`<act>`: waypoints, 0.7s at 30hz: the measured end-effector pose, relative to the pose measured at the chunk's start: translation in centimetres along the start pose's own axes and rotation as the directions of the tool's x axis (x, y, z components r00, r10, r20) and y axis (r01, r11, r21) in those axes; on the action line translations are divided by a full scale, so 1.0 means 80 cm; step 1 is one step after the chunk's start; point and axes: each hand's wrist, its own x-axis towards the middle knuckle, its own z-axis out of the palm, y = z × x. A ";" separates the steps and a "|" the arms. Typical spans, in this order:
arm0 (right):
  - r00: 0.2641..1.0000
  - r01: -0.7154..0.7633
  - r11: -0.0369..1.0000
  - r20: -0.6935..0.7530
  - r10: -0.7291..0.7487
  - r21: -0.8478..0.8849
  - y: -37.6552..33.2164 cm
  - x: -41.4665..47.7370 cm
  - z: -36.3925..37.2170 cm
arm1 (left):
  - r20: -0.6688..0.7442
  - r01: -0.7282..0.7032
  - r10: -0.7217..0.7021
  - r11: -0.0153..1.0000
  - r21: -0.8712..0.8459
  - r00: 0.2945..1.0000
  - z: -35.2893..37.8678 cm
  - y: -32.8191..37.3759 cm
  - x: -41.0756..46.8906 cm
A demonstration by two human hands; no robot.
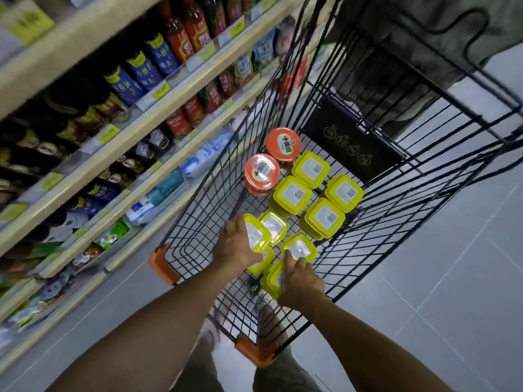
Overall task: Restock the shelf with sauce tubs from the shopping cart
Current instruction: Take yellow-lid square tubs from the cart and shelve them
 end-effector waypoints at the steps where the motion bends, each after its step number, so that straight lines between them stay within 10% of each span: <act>1: 1.000 -0.007 1.000 -0.013 0.007 0.007 -0.002 -0.005 -0.004 | 0.002 -0.005 0.005 1.000 -0.006 1.000 -0.008 -0.007 -0.009; 12: 0.940 -0.057 0.963 -0.310 0.140 0.262 -0.051 -0.112 -0.062 | -0.105 -0.257 0.253 0.966 -0.033 0.962 -0.103 -0.096 -0.126; 21: 0.852 0.004 0.988 -0.518 0.078 0.155 -0.117 -0.231 -0.154 | -0.273 -0.428 0.430 0.901 0.070 0.860 -0.200 -0.171 -0.234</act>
